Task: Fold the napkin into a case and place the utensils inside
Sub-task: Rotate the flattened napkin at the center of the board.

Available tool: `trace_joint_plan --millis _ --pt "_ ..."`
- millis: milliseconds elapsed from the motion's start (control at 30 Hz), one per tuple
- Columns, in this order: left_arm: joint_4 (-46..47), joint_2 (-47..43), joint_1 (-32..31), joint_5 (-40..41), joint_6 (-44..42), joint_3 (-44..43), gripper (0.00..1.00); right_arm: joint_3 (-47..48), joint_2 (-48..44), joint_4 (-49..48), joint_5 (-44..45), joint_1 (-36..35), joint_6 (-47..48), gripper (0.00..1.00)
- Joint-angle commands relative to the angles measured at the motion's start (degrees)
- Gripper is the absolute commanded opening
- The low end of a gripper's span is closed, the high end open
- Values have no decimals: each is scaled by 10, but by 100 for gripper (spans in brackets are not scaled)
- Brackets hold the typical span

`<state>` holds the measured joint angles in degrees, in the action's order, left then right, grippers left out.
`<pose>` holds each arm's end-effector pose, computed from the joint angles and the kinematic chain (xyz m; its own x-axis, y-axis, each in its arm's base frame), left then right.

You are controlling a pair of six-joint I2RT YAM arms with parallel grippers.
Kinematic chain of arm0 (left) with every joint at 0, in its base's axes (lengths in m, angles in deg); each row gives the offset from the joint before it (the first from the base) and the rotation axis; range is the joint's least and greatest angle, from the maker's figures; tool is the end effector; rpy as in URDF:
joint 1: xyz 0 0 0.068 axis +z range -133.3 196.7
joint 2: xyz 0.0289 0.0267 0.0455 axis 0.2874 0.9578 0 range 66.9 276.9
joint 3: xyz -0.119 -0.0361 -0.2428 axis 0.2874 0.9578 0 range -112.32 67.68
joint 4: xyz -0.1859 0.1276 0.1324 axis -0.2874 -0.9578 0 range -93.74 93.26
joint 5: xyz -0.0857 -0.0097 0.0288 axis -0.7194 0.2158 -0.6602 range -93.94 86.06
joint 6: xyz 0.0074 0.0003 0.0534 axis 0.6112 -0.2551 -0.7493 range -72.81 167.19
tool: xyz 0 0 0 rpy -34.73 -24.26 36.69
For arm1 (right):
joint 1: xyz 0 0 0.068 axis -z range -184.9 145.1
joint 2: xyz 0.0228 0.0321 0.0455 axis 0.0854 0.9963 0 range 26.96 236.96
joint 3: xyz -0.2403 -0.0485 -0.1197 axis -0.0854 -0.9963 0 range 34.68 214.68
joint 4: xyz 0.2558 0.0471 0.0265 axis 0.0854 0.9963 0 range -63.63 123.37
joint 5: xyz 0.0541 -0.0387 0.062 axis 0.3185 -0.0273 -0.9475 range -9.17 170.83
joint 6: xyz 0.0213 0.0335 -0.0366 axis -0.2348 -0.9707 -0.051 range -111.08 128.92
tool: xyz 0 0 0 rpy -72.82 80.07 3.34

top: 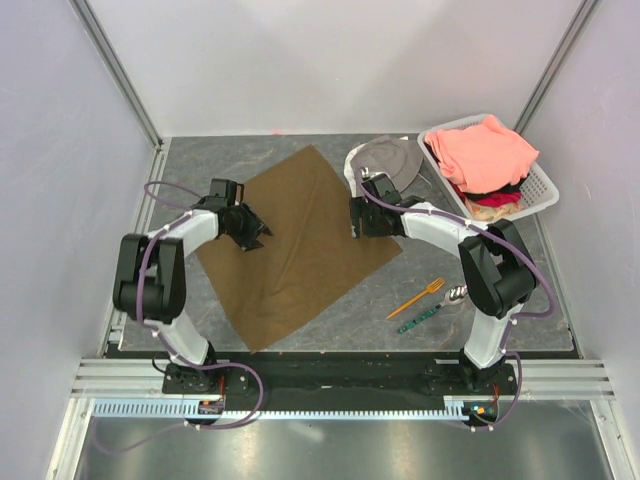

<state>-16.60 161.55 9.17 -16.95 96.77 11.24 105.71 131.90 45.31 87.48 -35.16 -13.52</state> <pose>0.3247 -0.0511 0.1800 -0.7326 -0.6514 -0.1974 -0.4812 0.7008 -0.5265 0.3397 0.1933 0.1943 -0.8044 -0.0302 -0.5933 -0.1439 0.9789 0.1452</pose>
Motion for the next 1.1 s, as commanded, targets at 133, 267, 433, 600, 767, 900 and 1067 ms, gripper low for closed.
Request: trace_joint_plan --millis 133,267,433,600,767,900,1067 --pt "-27 123 16 19 -37 -83 51 -59 -8 -37 23 -33 -1 80" --pt "-46 156 32 23 -55 -111 51 -89 -8 -54 22 -51 -19 80" --pt "-79 197 52 36 -91 -169 52 -131 -15 -63 4 -73 -61 80" --pt "-101 231 64 34 -126 -244 51 -147 -39 -76 -37 -91 -89 80" --pt "-136 257 66 46 -158 -325 52 -137 -65 -71 -56 -92 -103 80" --pt "-142 190 66 62 -182 -298 53 -102 -95 -35 -29 -91 -77 83" --pt "-157 -14 66 91 -165 -149 60 -54 -120 70 78 -90 -105 98"
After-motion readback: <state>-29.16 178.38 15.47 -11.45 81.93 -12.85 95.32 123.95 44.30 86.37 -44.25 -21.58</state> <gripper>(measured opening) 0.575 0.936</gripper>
